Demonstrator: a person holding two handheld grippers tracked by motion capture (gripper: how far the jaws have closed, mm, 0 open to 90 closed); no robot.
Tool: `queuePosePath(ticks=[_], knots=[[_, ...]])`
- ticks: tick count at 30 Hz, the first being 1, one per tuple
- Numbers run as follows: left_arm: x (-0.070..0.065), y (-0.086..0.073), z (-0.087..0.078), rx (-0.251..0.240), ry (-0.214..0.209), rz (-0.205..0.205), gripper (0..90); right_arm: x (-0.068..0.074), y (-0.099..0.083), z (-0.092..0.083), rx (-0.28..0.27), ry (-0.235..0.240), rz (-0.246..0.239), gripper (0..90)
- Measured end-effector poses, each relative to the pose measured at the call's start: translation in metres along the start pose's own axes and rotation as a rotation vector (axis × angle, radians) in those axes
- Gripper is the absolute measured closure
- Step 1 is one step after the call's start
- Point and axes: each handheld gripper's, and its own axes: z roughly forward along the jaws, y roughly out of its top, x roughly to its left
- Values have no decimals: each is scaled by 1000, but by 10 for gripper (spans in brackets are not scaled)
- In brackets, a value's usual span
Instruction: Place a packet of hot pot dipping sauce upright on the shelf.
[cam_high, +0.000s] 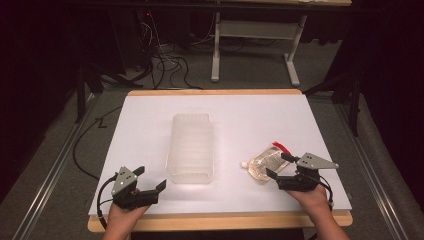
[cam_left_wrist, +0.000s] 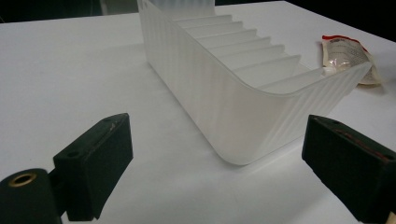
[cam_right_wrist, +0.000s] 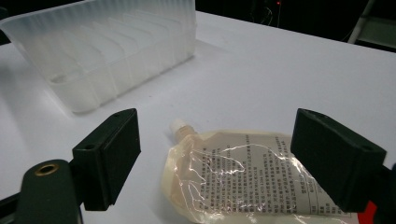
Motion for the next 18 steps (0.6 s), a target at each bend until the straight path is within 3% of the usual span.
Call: queuePosePath(ticks=[8, 18], knots=[[1, 1, 2, 2, -7, 1, 93, 7, -1, -1, 3, 3, -24, 190], [3, 2, 2, -5, -6, -12, 96, 13, -8, 7, 69, 30, -33, 246]])
